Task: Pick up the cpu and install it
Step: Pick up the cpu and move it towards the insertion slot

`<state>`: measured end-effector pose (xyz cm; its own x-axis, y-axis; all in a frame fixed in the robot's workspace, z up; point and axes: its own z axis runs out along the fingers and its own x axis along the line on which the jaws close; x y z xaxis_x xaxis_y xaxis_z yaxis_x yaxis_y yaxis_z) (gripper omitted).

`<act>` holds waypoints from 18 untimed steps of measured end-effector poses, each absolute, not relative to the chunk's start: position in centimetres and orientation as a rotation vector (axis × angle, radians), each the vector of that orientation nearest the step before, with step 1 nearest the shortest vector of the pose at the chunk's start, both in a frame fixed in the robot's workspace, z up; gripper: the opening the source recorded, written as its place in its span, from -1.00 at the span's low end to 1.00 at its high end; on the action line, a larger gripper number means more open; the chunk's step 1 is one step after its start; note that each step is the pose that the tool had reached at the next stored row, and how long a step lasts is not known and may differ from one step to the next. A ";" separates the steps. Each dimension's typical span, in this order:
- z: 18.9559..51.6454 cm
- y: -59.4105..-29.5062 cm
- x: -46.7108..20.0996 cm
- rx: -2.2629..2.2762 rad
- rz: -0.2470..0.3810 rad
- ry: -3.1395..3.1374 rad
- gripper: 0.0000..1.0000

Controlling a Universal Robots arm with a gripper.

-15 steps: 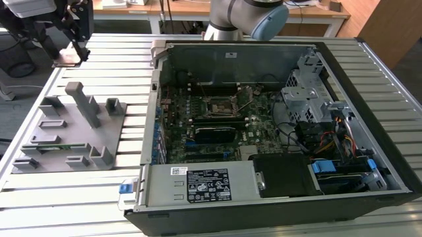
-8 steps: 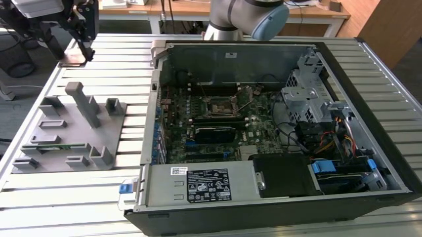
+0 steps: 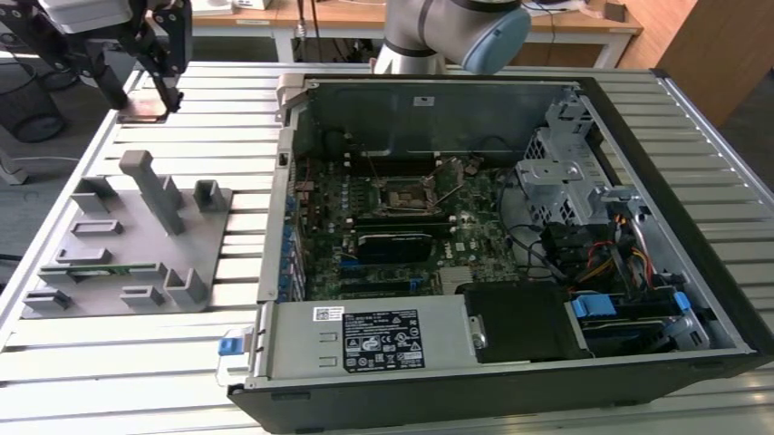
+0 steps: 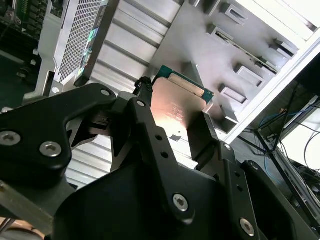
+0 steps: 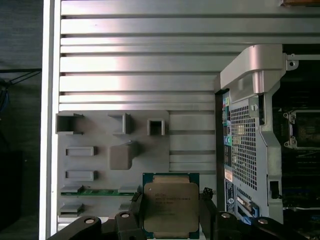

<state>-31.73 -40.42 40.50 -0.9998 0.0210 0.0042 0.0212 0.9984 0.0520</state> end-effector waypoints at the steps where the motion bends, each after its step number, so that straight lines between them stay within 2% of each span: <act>1: 40.5 -40.4 -31.6 -0.033 -0.082 -3.137 0.06; 18: 40.5 -40.4 -29.4 -0.033 -0.082 -3.137 0.06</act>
<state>-29.43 -40.42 40.50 -0.9998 0.0210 0.0042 0.0212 0.9984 0.0521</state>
